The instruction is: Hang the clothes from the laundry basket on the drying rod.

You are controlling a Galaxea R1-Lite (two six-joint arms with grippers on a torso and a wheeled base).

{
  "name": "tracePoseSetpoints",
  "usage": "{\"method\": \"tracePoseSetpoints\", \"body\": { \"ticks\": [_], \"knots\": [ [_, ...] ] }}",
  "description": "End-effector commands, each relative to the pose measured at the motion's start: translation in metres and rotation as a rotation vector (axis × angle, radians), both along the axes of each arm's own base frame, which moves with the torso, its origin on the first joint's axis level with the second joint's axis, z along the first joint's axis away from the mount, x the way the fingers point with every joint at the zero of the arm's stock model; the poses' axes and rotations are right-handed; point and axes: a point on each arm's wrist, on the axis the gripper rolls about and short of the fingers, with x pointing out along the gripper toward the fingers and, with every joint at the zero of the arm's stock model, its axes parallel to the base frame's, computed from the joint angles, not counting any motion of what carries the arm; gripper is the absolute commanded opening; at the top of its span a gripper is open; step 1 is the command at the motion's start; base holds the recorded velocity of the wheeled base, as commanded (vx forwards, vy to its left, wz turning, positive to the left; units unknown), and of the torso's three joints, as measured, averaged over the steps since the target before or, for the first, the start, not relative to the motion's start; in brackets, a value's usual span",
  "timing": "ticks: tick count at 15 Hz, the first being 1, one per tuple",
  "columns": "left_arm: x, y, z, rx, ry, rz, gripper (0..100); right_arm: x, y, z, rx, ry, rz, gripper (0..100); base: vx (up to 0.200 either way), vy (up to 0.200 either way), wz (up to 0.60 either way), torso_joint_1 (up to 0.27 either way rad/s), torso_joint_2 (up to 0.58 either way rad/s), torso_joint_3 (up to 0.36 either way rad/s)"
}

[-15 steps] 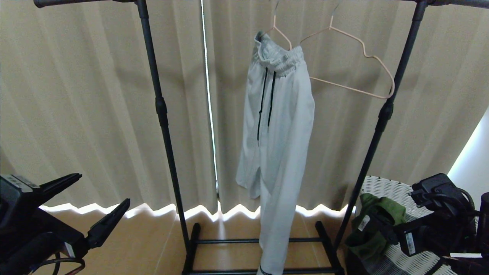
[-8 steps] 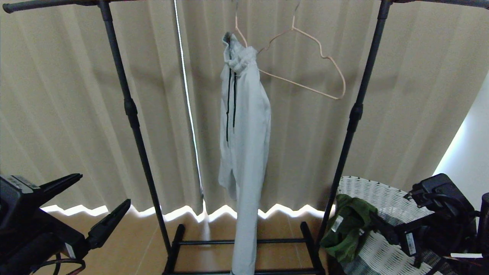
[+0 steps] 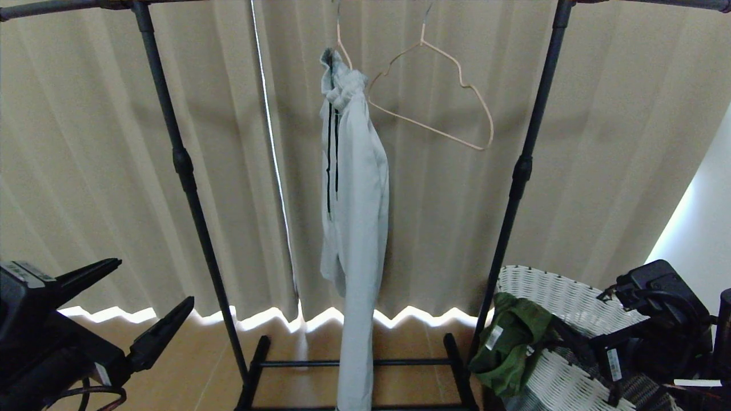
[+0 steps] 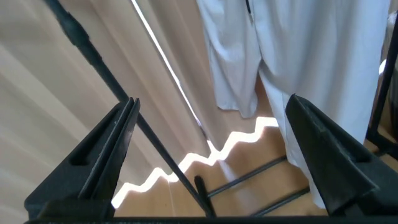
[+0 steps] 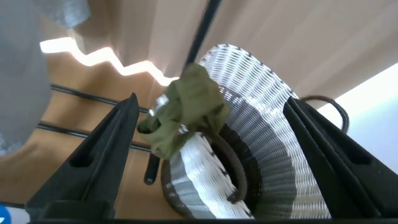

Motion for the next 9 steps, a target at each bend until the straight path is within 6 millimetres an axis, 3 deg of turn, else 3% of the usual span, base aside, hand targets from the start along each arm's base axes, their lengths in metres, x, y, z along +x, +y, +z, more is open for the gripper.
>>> {"method": "tracePoseSetpoints", "body": {
  "ticks": [1,5,9],
  "knots": [
    [0.0015,-0.0003,-0.0004,-0.002,0.006,0.0,100,0.0001,0.0001,-0.0001,-0.001,0.001,0.0,100,0.2,0.0,0.0,0.007,0.0,0.007],
    [0.0013,-0.0002,-0.0008,0.0,0.008,0.0,100,-0.0002,0.0,-0.0005,-0.001,0.002,0.0,100,0.2,0.0,0.0,0.002,0.0,0.004],
    [0.0004,-0.0005,-0.0024,0.007,0.012,-0.005,100,-0.0023,-0.0009,-0.0029,-0.003,0.011,0.0,100,0.0,0.0,0.0,0.0,0.0,0.0]
  ]
}}
